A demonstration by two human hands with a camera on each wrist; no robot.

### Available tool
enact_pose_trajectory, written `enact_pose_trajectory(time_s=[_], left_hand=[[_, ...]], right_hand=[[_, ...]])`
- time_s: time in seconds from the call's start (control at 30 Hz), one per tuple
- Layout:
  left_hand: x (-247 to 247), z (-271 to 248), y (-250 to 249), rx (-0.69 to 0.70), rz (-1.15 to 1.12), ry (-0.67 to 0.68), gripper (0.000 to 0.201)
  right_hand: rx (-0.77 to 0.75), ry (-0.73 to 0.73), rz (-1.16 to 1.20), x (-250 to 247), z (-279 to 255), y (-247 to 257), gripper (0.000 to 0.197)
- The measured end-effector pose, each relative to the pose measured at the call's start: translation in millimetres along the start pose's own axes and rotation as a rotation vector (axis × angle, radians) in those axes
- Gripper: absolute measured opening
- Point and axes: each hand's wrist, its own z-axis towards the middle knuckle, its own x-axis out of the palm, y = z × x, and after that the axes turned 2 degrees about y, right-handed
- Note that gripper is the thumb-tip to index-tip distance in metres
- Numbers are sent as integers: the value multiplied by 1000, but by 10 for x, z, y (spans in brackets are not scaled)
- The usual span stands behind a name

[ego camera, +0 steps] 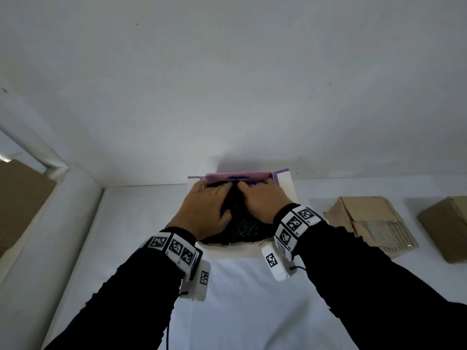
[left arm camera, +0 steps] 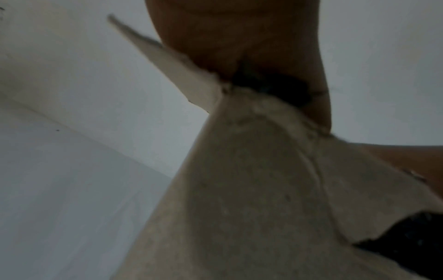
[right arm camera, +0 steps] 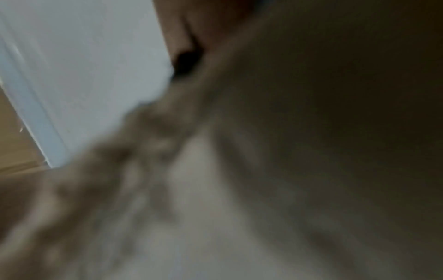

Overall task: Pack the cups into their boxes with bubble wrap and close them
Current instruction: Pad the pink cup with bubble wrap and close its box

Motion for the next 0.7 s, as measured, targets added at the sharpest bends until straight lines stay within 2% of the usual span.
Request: enact_pose_trajectory(time_s=[0.17,0.27,0.33,0.4,0.47,0.6,0.7], left_hand=[[-46,-23,-79,-104,259,177,80],[-33,15,-35,-137,209,221,85],[-38,12,21,-135,124,210,82],[-67,-10,59,-135,20,202,76],[-123,-51,51,-130,-51,221,77],[-211,-99,-26,-106,30,376,116],[-211,-100,-60,-120,94,388,115]], right_hand=[[26,153,-165,-21,20,-6,29],[3,115,-103,-105,22,-15,32],[-9,59,48,-147,-23,-55,42],[-47,96,143,-163,-126,-92,54],[-108,115,45,-140,-222,-118,61],[-75,101,-72,-102,-259,-84,73],[-53,108,-61,-159,-280,-5,66]])
